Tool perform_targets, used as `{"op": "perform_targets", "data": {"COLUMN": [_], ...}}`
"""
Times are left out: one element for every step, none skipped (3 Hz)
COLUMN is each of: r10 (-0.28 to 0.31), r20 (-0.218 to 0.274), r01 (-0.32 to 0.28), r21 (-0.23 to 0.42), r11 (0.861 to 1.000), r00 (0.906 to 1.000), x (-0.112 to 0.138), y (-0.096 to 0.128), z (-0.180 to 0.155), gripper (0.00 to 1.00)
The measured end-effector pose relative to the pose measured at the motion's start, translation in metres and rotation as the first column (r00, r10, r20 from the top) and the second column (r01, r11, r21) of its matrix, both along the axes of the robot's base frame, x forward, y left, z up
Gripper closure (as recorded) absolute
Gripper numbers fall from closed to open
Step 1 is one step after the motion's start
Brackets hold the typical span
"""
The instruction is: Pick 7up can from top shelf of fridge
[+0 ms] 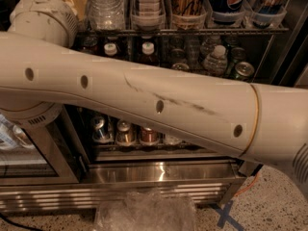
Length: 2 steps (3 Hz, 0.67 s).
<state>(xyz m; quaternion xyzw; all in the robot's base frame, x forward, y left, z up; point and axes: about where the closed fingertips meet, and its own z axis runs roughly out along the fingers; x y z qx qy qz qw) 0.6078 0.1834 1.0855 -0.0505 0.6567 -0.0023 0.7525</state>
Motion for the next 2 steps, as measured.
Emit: {"op": "perform_targets", "data": {"r10": [-0.011, -0.034], "r20": [-0.004, -0.018], "r01": [0.011, 0.033], "r21": [-0.006, -0.012], "r11": [1.000, 0.999], "r00": [0.9999, 0.9993], "x": [0.011, 0.022], "y": [-0.004, -0.013], "z": [0.001, -0.001], "gripper": [0.36, 0.35]}}
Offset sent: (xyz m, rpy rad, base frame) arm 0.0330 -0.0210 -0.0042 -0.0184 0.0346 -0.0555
